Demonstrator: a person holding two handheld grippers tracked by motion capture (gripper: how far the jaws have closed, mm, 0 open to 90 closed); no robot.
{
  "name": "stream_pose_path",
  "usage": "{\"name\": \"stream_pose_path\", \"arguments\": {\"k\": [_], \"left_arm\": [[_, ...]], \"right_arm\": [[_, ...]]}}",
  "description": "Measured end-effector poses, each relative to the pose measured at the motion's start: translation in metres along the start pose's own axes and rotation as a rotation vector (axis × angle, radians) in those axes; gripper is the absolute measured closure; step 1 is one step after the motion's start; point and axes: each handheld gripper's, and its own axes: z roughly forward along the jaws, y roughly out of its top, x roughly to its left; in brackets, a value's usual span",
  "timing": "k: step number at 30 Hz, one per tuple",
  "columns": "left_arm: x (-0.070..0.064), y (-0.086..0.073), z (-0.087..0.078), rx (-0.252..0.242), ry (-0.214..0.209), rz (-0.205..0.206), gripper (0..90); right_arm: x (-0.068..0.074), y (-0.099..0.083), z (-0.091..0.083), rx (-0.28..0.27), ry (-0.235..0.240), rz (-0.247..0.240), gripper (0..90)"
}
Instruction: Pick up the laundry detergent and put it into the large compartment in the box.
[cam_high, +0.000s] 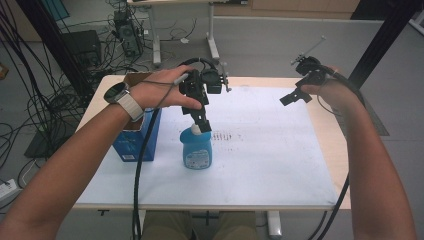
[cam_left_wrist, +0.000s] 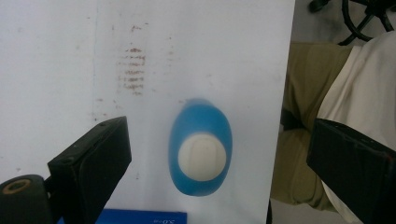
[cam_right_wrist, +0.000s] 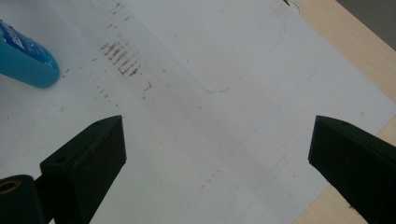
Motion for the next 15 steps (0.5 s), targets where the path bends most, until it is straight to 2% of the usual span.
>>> {"name": "stream_pose_path", "arguments": {"k": [5, 7, 11, 15], "left_arm": [[0.001, -0.002, 0.007, 0.026, -0.020, -0.007, 6.8], [0.001, -0.003, 0.012, 0.036, -0.015, -0.006, 6.8], [0.001, -0.003, 0.017, 0.030, -0.007, -0.003, 6.8], [0.001, -0.004, 0.021, 0.040, -0.021, -0.004, 6.8]], "right_arm": [[0.000, 0.000, 0.000, 0.001, 0.001, 0.000, 4.1], [0.000, 0.000, 0.000, 0.000, 0.000, -0.002, 4.1], [0.001, 0.000, 0.001, 0.000, 0.002, -0.002, 4.1], [0.001, 0.001, 0.001, 0.002, 0.005, -0.006, 4.2]]}}
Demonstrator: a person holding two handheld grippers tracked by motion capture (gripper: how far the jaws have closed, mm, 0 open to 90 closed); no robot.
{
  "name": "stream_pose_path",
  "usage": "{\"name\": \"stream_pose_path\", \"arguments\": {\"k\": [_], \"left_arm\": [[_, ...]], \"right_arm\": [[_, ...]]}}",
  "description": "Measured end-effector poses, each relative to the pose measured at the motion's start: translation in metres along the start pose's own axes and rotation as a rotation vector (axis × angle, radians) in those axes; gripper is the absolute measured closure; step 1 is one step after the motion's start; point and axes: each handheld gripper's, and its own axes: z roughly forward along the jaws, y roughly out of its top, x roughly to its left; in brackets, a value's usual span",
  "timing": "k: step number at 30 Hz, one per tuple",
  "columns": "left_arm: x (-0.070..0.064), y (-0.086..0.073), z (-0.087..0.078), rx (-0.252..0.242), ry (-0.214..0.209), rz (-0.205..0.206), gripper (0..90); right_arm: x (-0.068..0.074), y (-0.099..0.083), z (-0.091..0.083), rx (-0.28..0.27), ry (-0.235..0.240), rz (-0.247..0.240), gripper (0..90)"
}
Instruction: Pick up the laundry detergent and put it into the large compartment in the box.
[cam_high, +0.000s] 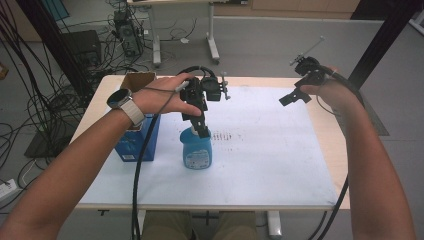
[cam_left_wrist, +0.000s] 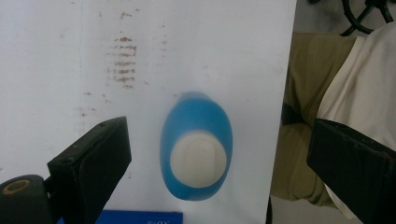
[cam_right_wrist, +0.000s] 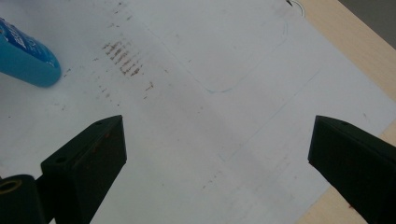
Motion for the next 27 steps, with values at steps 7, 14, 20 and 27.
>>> {"name": "stream_pose_path", "arguments": {"k": [7, 14, 20, 27], "left_arm": [[0.002, -0.006, 0.007, 0.005, 0.009, 0.002, 7.0], [0.004, -0.008, 0.018, 0.016, -0.014, -0.001, 7.0], [0.005, -0.012, 0.025, 0.010, -0.018, -0.002, 7.0], [0.007, -0.015, 0.034, 0.005, -0.006, -0.003, 7.1]], "right_arm": [[0.000, 0.000, 0.000, 0.002, -0.001, -0.001, 4.2], [0.002, 0.000, 0.000, 0.005, 0.000, -0.003, 4.3], [0.002, 0.000, 0.001, 0.009, 0.000, -0.003, 4.4], [0.003, 0.000, 0.003, 0.015, 0.003, -0.005, 4.5]]}}
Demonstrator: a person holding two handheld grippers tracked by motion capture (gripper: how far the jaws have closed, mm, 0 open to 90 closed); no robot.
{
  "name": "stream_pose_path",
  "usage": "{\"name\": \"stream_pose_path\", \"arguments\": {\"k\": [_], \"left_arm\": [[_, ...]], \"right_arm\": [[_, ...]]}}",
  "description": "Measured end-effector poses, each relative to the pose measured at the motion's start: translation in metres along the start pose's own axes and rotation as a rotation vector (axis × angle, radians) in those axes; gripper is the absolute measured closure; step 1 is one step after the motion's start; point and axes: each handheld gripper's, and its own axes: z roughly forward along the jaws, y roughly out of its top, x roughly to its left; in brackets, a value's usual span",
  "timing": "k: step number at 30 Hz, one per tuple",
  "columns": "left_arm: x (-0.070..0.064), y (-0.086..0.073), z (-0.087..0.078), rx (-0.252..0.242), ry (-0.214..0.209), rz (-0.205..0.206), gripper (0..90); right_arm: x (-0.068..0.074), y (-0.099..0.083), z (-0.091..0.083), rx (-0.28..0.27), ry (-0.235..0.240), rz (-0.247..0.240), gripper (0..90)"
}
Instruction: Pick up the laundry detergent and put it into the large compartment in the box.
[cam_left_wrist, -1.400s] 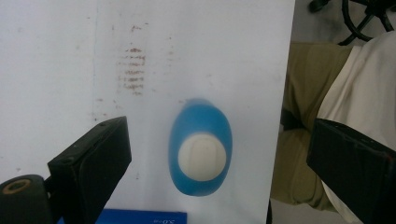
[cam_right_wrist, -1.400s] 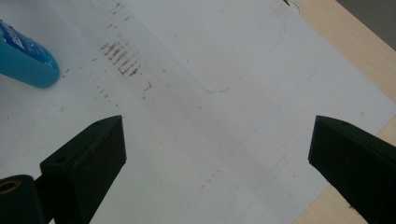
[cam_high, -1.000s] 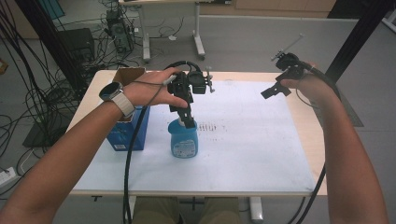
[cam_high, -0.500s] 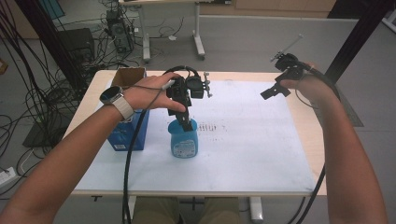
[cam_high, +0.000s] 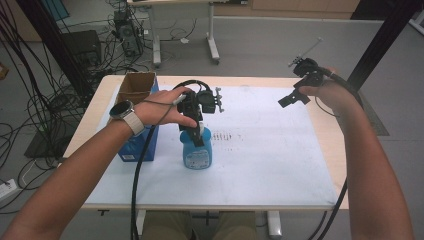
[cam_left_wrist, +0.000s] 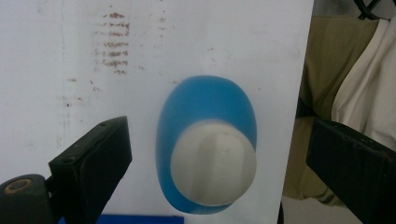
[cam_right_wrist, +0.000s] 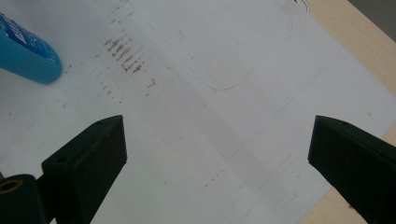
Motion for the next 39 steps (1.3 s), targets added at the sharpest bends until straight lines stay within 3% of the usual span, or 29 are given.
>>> {"name": "stream_pose_path", "arguments": {"k": [5, 14, 39], "left_arm": [[-0.001, 0.001, 0.003, 0.009, 0.002, 0.019, 7.1], [0.002, -0.001, 0.016, 0.016, -0.011, 0.017, 7.8], [0.002, -0.001, 0.018, 0.036, -0.002, 0.018, 7.9]], "right_arm": [[0.000, 0.000, 0.000, 0.000, 0.000, -0.002, 4.5], [0.000, -0.001, 0.000, 0.005, 0.000, 0.003, 4.6], [0.000, -0.001, 0.001, 0.007, 0.001, 0.005, 4.8]]}}
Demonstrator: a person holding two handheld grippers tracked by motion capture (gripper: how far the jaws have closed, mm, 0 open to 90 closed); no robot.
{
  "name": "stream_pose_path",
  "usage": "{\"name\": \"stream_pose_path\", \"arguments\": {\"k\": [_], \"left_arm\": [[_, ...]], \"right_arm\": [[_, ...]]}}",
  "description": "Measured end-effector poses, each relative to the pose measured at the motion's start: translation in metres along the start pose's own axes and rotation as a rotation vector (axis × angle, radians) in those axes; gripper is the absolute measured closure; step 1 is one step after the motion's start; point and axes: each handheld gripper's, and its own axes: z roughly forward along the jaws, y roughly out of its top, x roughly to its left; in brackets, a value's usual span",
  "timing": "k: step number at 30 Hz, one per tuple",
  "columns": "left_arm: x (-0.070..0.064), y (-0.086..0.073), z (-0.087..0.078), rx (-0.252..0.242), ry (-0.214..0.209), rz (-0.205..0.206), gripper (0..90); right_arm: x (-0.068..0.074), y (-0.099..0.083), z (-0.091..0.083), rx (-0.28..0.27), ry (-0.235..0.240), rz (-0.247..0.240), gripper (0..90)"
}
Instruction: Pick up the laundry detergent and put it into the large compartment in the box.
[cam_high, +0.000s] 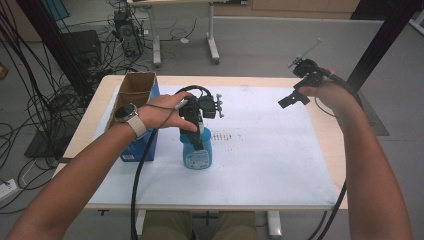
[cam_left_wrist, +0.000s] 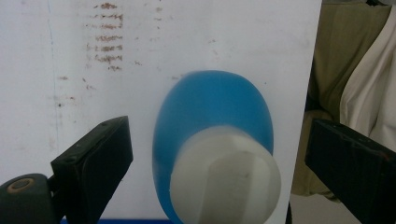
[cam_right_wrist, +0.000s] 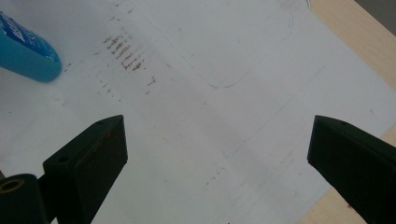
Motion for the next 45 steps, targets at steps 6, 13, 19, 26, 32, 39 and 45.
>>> {"name": "stream_pose_path", "arguments": {"k": [6, 13, 19, 26, 32, 39, 45], "left_arm": [[-0.0007, -0.0006, -0.0003, -0.004, 0.003, 0.002, 7.9], [0.0000, -0.0020, -0.0013, -0.003, 0.006, -0.002, 7.9], [0.0001, -0.0020, -0.0008, -0.002, 0.007, 0.000, 8.2], [0.0000, -0.0016, -0.0007, 0.000, 0.005, -0.002, 8.2], [0.0001, -0.0027, -0.0014, -0.003, 0.009, 0.000, 8.3], [0.0004, -0.0031, -0.0014, -0.003, 0.009, -0.001, 8.3], [0.0003, -0.0031, -0.0014, -0.009, 0.010, -0.004, 8.3]], "right_arm": [[0.0003, 0.0003, -0.0001, 0.000, 0.000, 0.001, 4.8], [0.0003, 0.0007, 0.0003, 0.001, 0.001, -0.001, 4.9], [0.0002, 0.0008, 0.0002, 0.001, 0.000, -0.001, 4.9], [0.0000, 0.0003, -0.0003, 0.001, -0.001, -0.001, 4.9], [0.0002, 0.0006, -0.0003, -0.001, 0.000, -0.003, 4.9], [0.0003, 0.0009, -0.0003, -0.002, 0.001, 0.000, 4.9], [0.0002, 0.0015, -0.0012, -0.002, -0.001, 0.001, 4.9]]}}
